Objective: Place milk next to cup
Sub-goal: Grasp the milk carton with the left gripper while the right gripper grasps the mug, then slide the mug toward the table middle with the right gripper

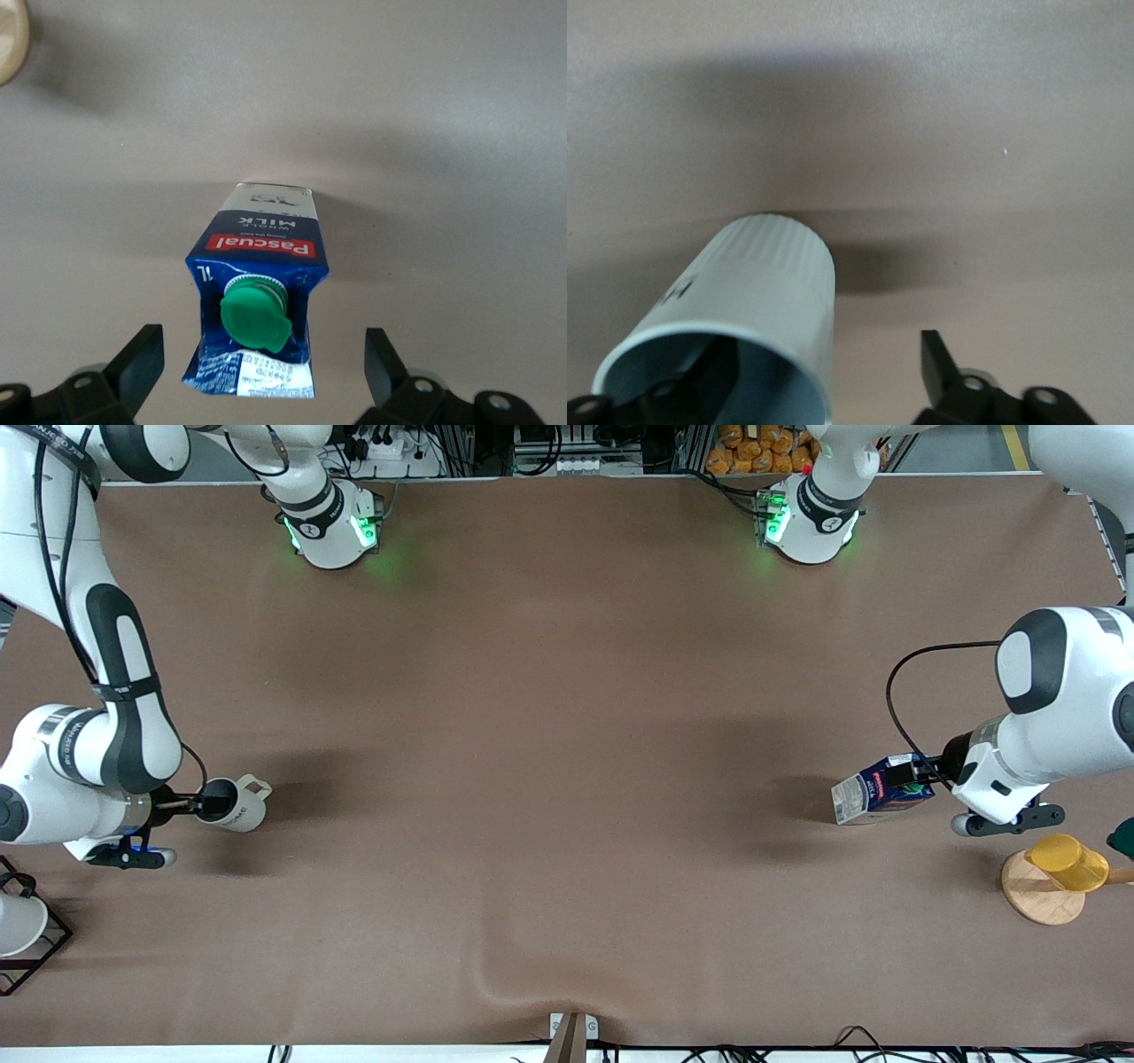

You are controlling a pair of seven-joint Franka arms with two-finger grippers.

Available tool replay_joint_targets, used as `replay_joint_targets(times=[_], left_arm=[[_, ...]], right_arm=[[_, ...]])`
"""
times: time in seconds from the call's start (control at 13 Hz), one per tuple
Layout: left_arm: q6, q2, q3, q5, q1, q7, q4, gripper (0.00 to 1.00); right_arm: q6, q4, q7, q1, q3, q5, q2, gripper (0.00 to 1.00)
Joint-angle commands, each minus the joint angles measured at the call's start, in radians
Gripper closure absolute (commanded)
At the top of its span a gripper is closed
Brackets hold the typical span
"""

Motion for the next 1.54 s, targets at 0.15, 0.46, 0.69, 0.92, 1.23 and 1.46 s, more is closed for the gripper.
replay_joint_targets(times=[0.15, 0.46, 0.69, 0.92, 1.23, 1.46], left_arm=[[0.023, 0.068, -0.001, 0.089, -0.026, -0.027, 0.003, 0.00], [0.023, 0.084, -0.002, 0.123, -0.031, -0.047, 0.003, 0.00], [0.019, 0.091, -0.004, 0.123, -0.046, -0.052, 0.002, 0.22], [0.010, 0.087, -0.004, 0.127, -0.046, -0.050, 0.002, 0.41], [-0.037, 0.041, -0.005, 0.113, -0.039, -0.052, 0.019, 0.65], [-0.056, -0.016, -0.007, 0.072, -0.036, -0.058, 0.028, 0.65]], right_arm=[[0.092, -0.055, -0.009, -0.003, 0.016, -0.001, -0.016, 1.00], [0.089, -0.035, -0.042, 0.053, 0.017, -0.036, -0.054, 1.00], [0.083, -0.025, -0.200, 0.104, 0.023, -0.056, -0.120, 1.00], [0.092, -0.003, -0.137, 0.173, 0.054, 0.089, -0.114, 1.00], [0.095, 0.054, 0.187, 0.322, 0.052, 0.136, -0.067, 1.00], [0.095, 0.084, 0.499, 0.429, 0.052, 0.136, -0.036, 1.00]])
